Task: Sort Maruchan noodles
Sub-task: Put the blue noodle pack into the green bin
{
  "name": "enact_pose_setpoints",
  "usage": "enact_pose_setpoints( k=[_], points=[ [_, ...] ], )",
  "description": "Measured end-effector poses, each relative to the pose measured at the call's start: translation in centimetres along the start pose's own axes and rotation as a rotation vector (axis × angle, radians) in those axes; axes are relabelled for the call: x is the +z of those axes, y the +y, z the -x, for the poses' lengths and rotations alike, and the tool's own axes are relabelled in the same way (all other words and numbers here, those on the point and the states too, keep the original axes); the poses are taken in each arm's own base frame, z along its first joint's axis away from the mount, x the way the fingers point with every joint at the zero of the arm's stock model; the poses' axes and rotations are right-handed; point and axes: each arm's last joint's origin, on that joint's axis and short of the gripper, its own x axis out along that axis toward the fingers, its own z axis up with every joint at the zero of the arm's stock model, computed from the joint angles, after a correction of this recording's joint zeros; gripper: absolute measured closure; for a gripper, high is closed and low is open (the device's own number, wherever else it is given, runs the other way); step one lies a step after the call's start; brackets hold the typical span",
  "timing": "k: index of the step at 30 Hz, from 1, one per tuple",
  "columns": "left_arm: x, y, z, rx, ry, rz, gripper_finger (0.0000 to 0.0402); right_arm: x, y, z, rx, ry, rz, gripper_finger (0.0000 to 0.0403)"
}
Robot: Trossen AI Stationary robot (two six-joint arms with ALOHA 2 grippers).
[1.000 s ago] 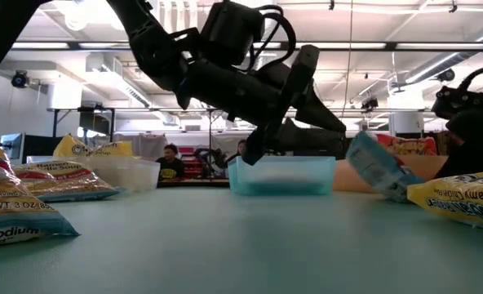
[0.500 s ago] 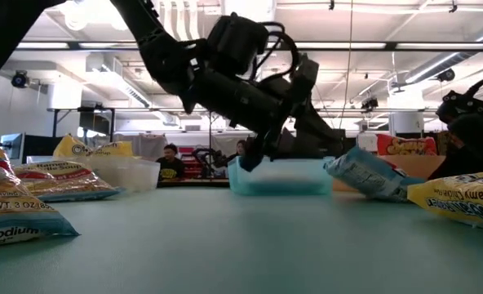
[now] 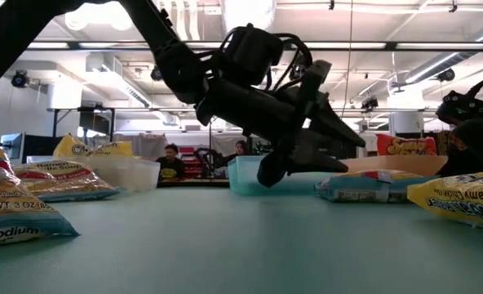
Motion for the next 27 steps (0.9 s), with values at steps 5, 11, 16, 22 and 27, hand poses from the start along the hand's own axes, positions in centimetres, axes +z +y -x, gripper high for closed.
enact_pose_setpoints(
  k=[5,11,16,22,27],
  points=[
    [-0.7,0.1,0.2,-0.054,0.091,0.066,0.0183,1.0,0.6,0.8,0.064,0.044,0.037,0.0287],
    [-1.1,0.3,0.3,-0.043,0.097,0.133,0.0175,3.5,2.0,2.5,0.163,0.0,0.068,0.0287],
    [-1.0,0.0,0.3,-0.054,0.085,0.125,0.018,5.1,2.0,3.3,0.162,-0.049,0.084,0.0291],
    [-0.1,-0.5,1.0,-0.069,0.058,0.075,0.0183,6.8,1.9,3.6,0.158,-0.081,0.087,0.0292],
    [0.1,-0.6,1.3,-0.048,0.046,0.082,0.0183,6.9,1.2,2.9,0.105,-0.079,0.108,0.0293]
  ],
)
